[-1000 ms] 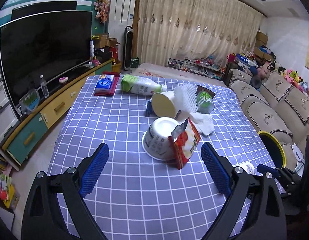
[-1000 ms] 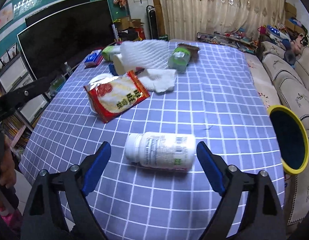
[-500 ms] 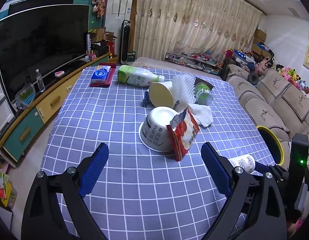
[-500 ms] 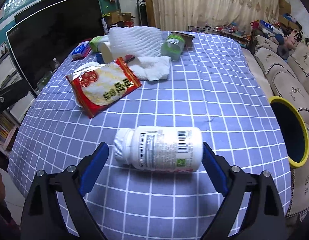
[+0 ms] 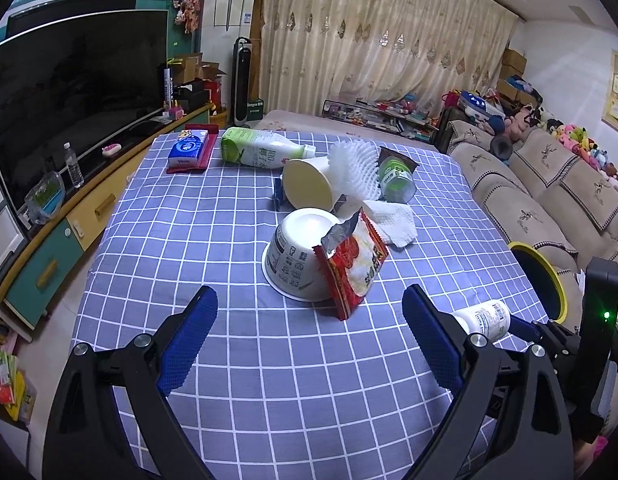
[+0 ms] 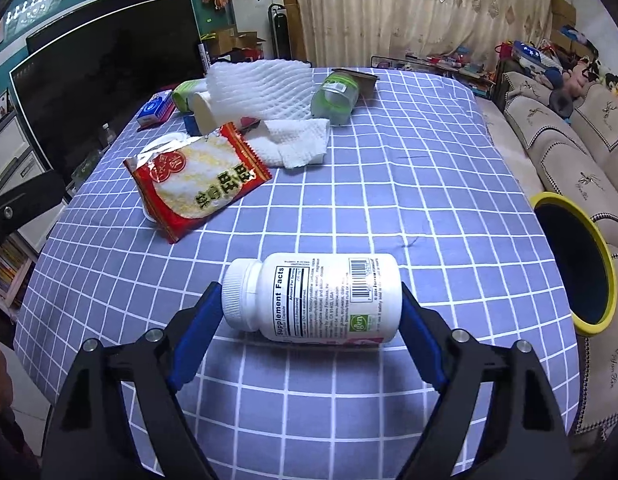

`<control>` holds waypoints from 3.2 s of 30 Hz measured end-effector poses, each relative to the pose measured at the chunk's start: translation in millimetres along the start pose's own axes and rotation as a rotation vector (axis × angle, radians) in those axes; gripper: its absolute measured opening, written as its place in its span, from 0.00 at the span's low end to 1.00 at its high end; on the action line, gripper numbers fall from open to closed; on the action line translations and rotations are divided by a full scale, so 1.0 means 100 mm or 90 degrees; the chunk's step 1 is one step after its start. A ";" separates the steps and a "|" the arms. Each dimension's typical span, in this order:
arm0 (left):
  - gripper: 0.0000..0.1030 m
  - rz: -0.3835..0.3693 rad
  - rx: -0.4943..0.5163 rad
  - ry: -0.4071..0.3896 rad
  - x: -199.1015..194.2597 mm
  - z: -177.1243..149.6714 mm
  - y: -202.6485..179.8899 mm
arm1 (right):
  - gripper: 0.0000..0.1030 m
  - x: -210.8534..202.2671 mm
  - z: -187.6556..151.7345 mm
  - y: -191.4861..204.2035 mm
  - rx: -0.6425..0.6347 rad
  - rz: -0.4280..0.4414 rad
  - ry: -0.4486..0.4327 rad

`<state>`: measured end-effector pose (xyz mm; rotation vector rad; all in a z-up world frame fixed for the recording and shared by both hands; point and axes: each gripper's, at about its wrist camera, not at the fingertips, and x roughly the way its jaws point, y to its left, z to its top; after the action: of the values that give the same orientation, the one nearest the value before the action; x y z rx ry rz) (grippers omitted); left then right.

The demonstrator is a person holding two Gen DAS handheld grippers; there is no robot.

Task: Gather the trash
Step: 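Carry the bottle over the bin and open the right tool, then grasp the red snack bag with the left tool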

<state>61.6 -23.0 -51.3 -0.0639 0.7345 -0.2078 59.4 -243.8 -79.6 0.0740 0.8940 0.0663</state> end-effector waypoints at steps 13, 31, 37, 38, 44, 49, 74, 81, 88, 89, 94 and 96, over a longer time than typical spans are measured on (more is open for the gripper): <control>0.90 0.001 0.017 0.008 0.11 0.06 -0.18 | 0.77 -0.21 0.09 -0.58 0.057 -0.034 -0.035; 0.90 0.007 0.043 0.032 0.40 0.13 -0.54 | 0.77 0.01 0.13 -2.79 0.245 -0.254 0.026; 0.90 0.014 0.050 0.043 0.48 0.13 -0.62 | 0.77 0.57 -0.02 -3.13 0.250 -0.270 0.134; 0.90 0.016 0.051 0.045 0.49 0.13 -0.63 | 0.77 0.63 -0.05 -3.15 0.248 -0.271 0.147; 0.90 0.017 0.055 0.057 0.58 0.12 -0.67 | 0.77 0.80 -0.13 -3.26 0.259 -0.271 0.181; 0.90 0.015 0.058 0.062 0.65 0.11 -0.67 | 0.78 0.80 -0.14 -3.26 0.261 -0.272 0.181; 0.78 0.019 0.047 0.099 1.11 0.27 -0.39 | 0.80 0.31 -0.01 -3.02 0.241 -0.252 0.094; 0.64 -0.026 0.069 0.093 1.01 0.26 -0.51 | 0.80 0.29 -0.01 -3.00 0.241 -0.244 0.089; 0.51 -0.025 0.100 0.088 0.98 0.22 -0.65 | 0.81 0.28 -0.02 -3.00 0.240 -0.241 0.087; 0.49 -0.021 0.105 0.087 0.99 0.22 -0.66 | 0.81 0.28 -0.02 -3.00 0.241 -0.240 0.087; 0.16 -0.041 0.098 0.089 0.98 0.21 -0.67 | 0.81 0.26 -0.05 -3.00 0.244 -0.237 0.085; 0.15 -0.038 0.105 0.085 0.98 0.20 -0.69 | 0.81 0.26 -0.05 -3.00 0.244 -0.235 0.084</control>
<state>134.2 -111.2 -91.7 0.0867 0.8461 -0.3312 79.6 -540.3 -130.4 0.2626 1.0302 -0.4506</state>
